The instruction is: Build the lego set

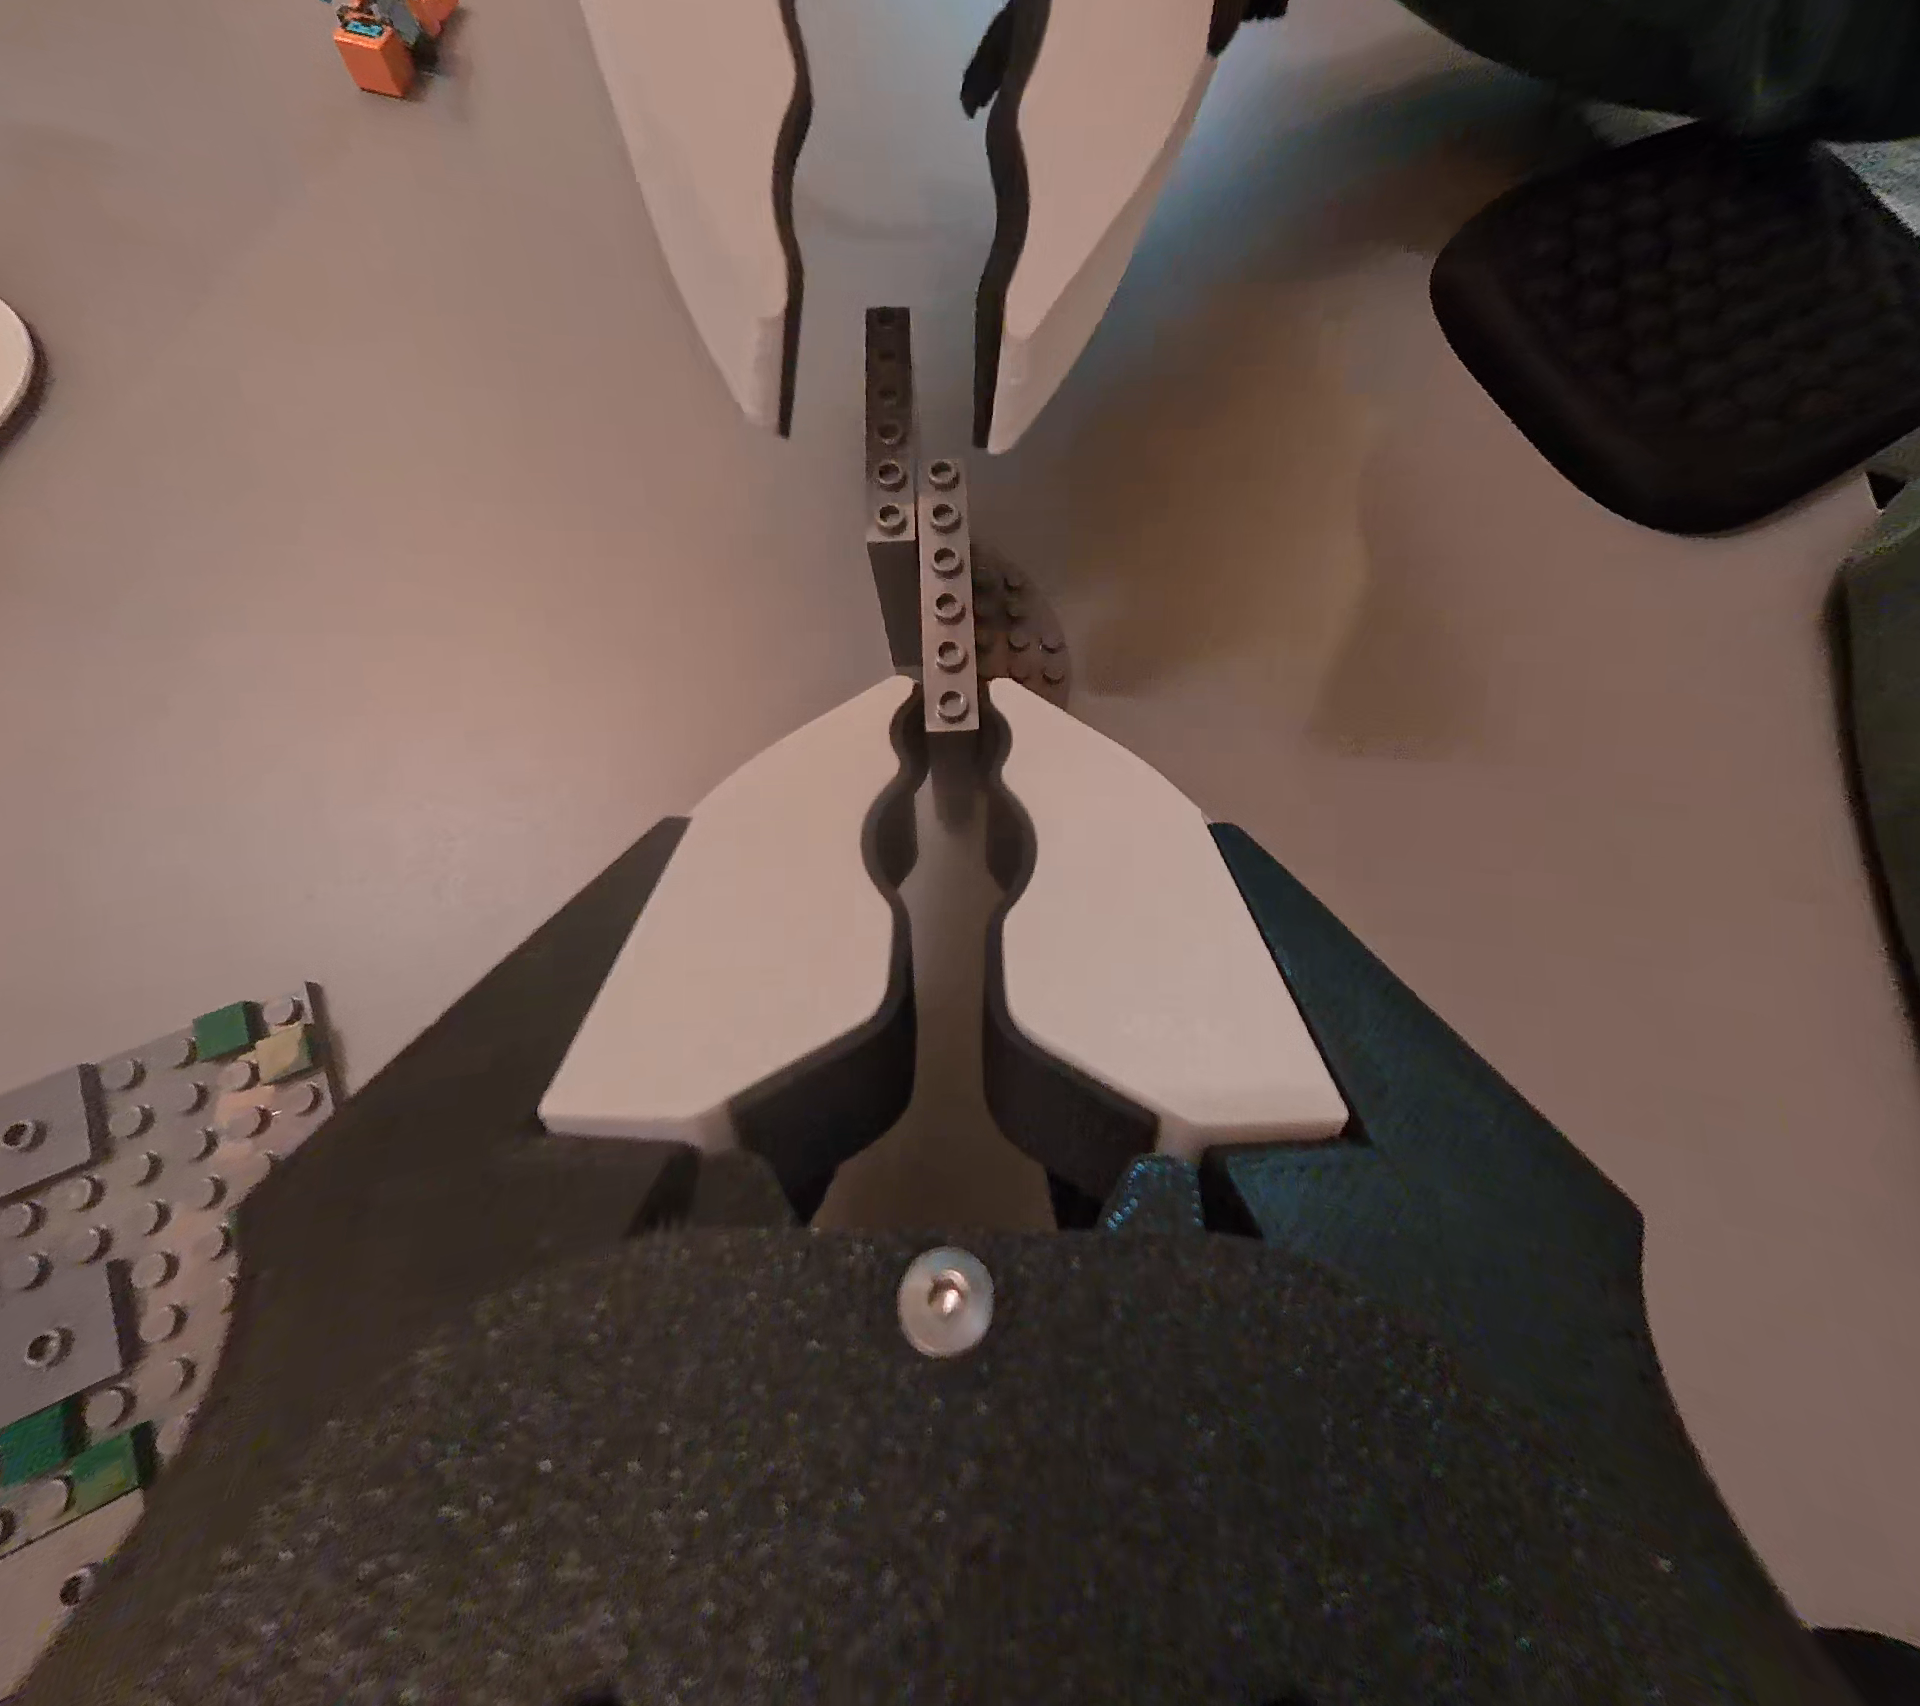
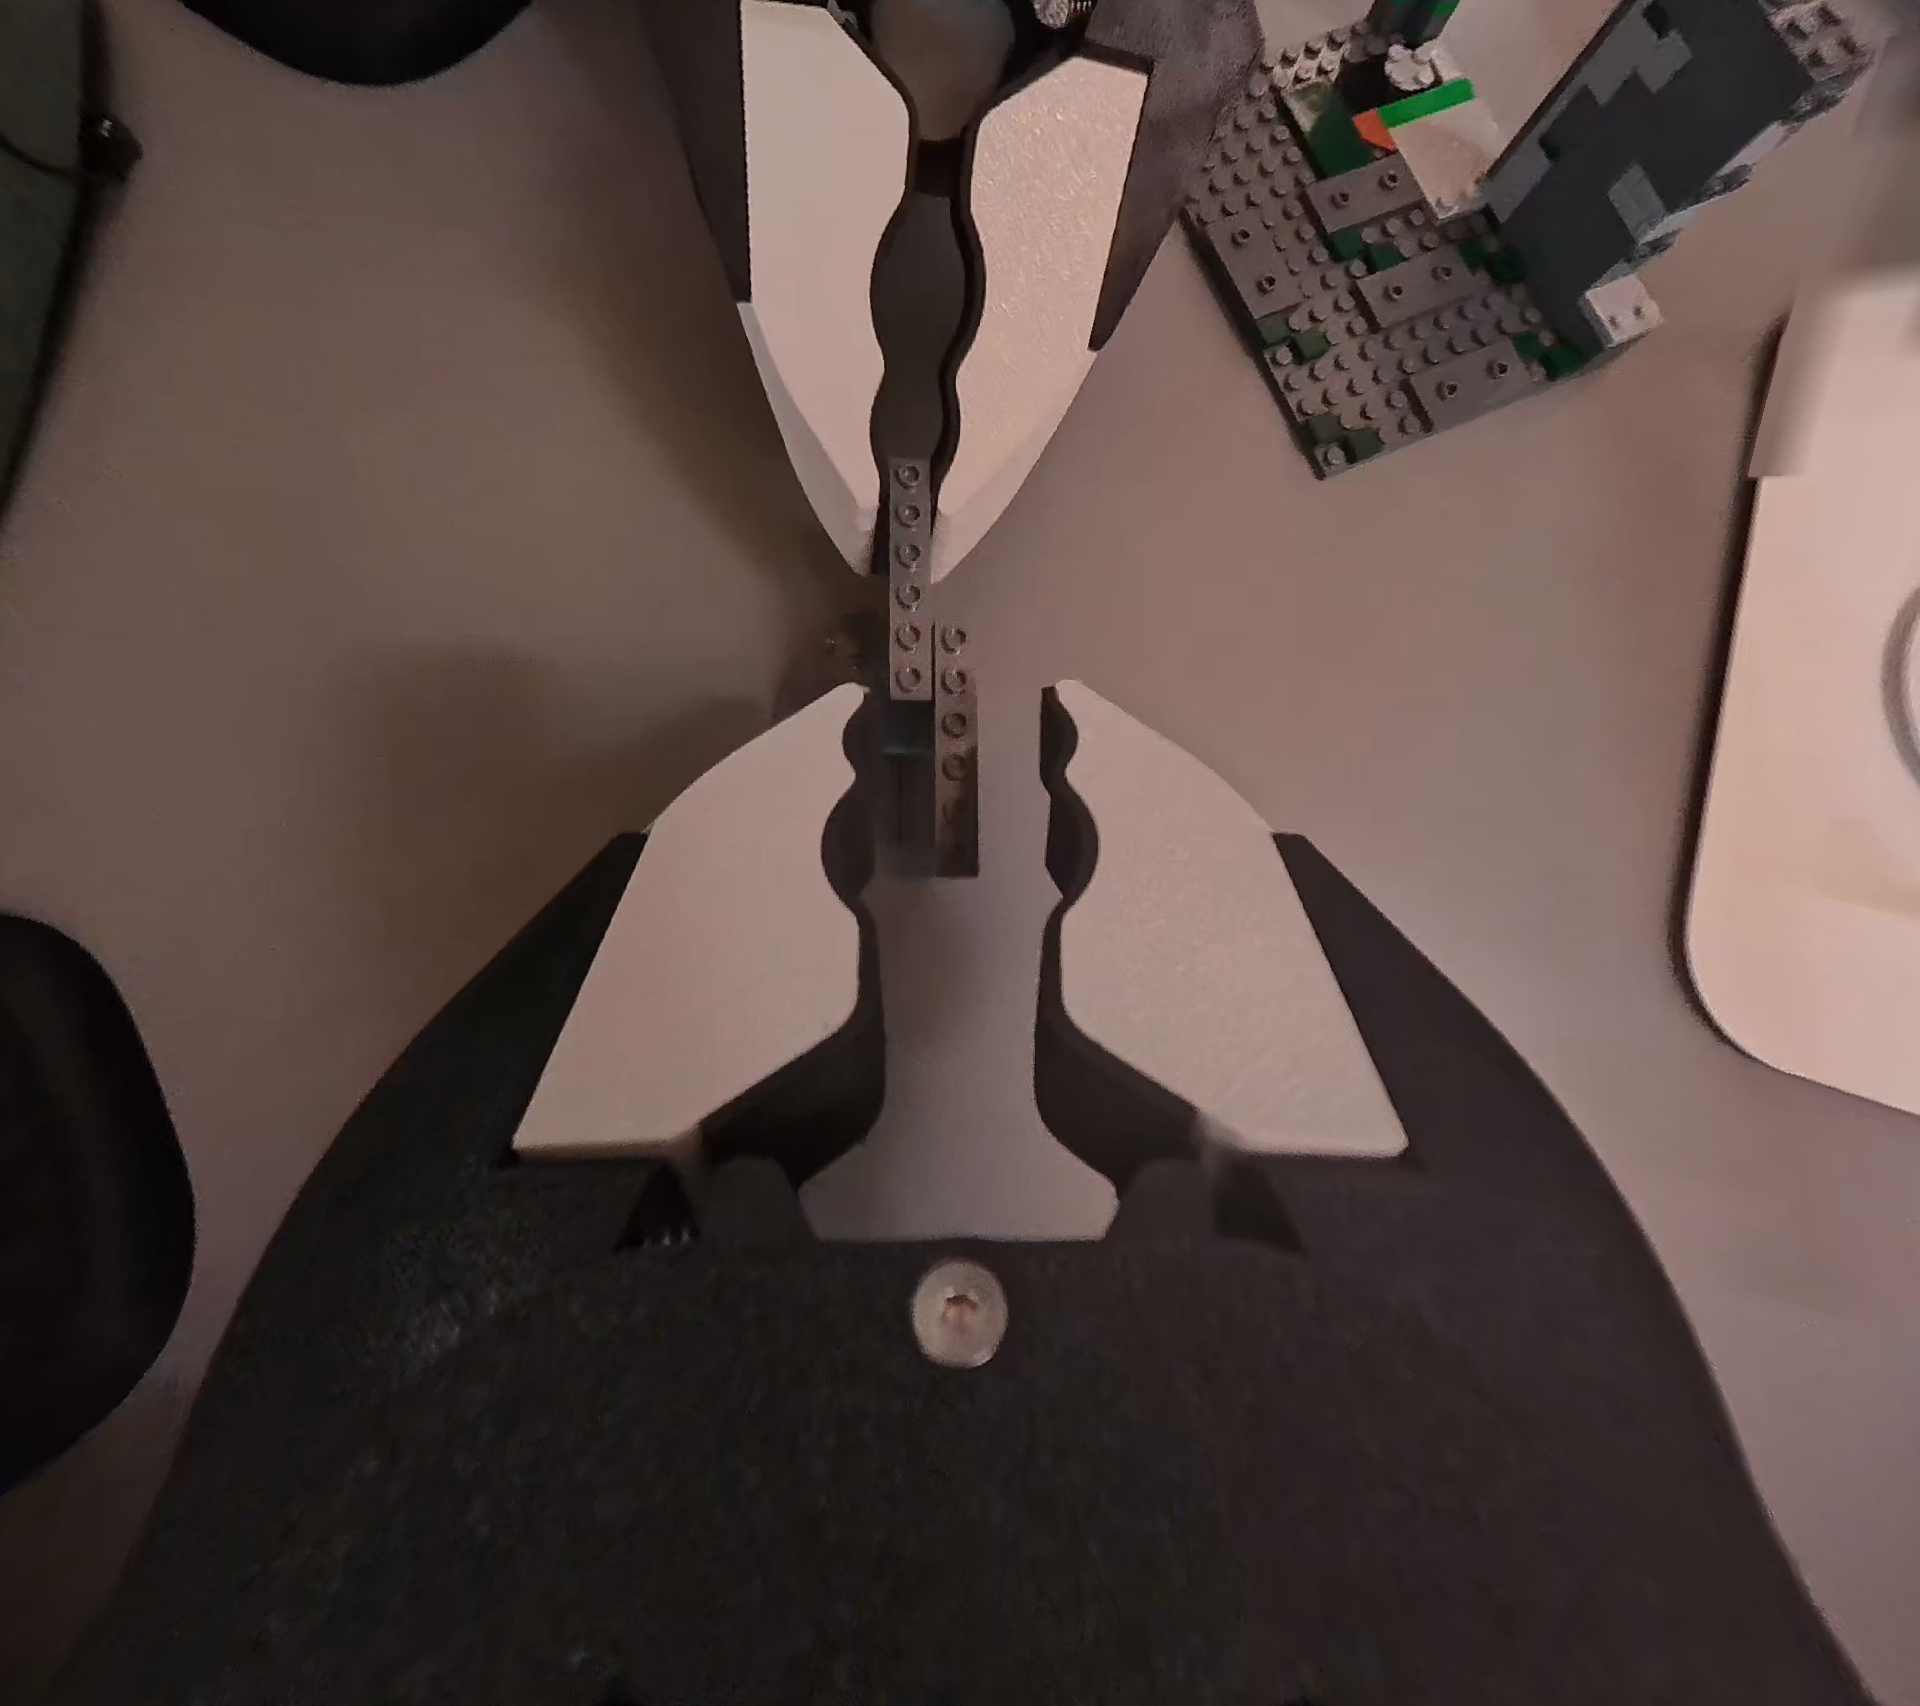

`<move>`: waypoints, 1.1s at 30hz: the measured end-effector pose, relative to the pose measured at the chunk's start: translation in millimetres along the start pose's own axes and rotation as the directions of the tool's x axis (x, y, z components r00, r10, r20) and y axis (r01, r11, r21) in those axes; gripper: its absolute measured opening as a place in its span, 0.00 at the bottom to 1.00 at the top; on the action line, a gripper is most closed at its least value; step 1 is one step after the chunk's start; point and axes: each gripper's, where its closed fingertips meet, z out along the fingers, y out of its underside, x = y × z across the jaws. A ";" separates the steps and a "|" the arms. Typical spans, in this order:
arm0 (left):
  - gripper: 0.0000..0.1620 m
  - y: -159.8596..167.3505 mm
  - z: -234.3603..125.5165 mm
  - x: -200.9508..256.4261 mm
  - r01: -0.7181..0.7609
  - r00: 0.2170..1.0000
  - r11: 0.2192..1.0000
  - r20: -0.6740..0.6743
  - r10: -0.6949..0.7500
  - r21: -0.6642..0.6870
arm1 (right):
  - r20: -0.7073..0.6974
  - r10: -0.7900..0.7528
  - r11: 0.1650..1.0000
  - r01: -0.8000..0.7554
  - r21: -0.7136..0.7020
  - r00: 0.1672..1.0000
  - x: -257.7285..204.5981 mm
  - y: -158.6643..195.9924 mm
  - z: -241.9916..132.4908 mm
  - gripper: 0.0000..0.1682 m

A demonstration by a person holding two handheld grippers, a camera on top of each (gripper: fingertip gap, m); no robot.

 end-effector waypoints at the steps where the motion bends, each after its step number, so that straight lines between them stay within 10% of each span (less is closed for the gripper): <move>1: 0.05 -0.1 0.0 0.1 -0.001 1.000 1.000 0.001 0.001 0.000 | 0.007 -0.004 1.000 0.004 -0.013 1.000 0.3 0.0 2.0 0.18; 33: 0.05 -0.1 2.4 0.2 -0.014 0.999 0.999 0.031 0.015 -0.035 | 0.059 -0.039 0.973 0.051 -0.224 0.998 -7.7 11.1 17.3 0.11</move>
